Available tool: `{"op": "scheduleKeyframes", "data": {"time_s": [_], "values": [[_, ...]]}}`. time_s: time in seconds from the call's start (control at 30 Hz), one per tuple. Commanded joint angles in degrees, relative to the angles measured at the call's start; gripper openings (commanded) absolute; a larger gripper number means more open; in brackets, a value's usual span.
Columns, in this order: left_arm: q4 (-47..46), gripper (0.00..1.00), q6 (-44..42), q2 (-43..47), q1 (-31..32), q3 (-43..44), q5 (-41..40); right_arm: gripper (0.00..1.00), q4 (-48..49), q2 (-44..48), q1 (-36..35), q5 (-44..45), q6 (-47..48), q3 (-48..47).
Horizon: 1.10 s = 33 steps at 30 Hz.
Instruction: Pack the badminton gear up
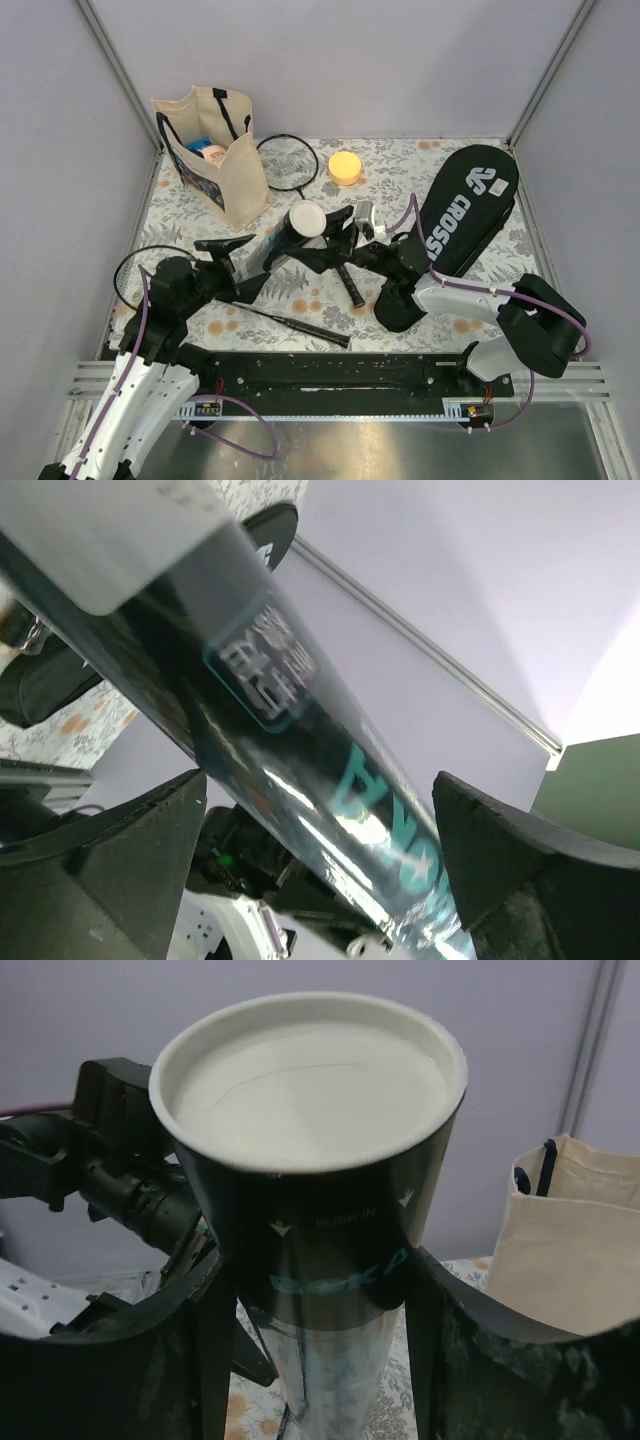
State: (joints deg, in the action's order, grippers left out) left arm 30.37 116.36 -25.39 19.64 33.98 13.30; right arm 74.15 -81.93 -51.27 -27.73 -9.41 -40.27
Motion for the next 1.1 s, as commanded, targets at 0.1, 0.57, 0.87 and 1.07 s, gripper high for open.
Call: {"op": "scheduleKeyframes", "data": {"time_s": [0.1,0.57,0.87,1.07], "values": [[-0.75,0.99,0.81,1.39,0.05,0.04,1.55,0.43,11.54,-1.83,1.60,14.27,-0.52,-1.92],[0.04,0.99,-32.46,-2.73,0.05,7.58,-13.03,0.36,-6.85,10.81,13.64,19.09,-9.75,-0.59],[-0.48,0.99,-69.91,-11.52,0.14,16.12,-16.82,0.38,-61.78,21.63,21.72,22.30,-8.17,-16.48],[-4.69,0.99,-85.05,-11.44,0.05,13.05,-14.02,0.38,-86.53,16.99,30.77,17.45,-7.19,-32.58]]}}
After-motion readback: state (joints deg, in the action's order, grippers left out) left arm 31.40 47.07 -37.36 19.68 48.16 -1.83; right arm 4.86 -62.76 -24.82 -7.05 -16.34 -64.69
